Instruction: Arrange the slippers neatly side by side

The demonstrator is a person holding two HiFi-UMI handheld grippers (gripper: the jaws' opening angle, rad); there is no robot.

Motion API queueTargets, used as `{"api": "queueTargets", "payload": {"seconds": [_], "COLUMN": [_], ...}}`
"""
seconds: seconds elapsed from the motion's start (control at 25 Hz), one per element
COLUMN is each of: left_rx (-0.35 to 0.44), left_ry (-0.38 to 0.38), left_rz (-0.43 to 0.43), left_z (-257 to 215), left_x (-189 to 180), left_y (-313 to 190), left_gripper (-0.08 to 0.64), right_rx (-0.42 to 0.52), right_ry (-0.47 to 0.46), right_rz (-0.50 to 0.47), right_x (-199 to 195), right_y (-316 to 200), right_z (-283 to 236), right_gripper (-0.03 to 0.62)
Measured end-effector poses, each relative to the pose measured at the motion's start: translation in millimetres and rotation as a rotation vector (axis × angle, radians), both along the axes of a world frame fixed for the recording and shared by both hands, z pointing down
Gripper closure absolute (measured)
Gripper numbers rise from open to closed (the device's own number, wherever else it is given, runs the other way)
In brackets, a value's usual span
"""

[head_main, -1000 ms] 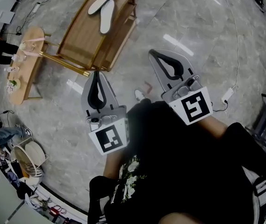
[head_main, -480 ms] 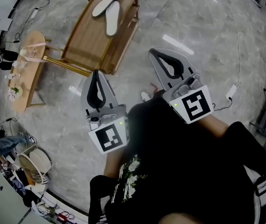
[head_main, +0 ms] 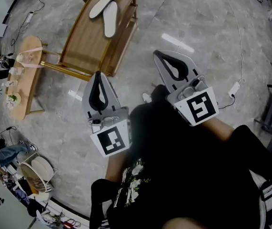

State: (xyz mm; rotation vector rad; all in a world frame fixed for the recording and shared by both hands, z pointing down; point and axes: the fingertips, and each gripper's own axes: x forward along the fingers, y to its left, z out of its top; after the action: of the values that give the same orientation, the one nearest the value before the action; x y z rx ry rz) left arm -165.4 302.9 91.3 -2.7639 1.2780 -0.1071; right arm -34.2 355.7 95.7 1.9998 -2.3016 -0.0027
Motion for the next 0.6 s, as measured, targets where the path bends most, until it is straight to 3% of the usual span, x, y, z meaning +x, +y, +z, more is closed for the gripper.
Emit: {"api": "queueTargets", "payload": {"seconds": [0.24,0.6], "left_rx": [-0.007,-0.049], "left_ry": [0.001,-0.028], "left_rz": [0.033,0.062], "left_z": [5.0,18.3], "left_x": [7.1,27.5], "left_y": [-2.0,-4.7], "left_gripper": [0.558,0.558], "right_rx": [-0.012,-0.041], "right_ry": [0.013,0.000], "right_rz": [0.019,0.075], "right_x": [0.3,32.5], "right_y": [1.3,3.1], "right_z": [3.4,16.9], "right_gripper": [0.594,0.594]}}
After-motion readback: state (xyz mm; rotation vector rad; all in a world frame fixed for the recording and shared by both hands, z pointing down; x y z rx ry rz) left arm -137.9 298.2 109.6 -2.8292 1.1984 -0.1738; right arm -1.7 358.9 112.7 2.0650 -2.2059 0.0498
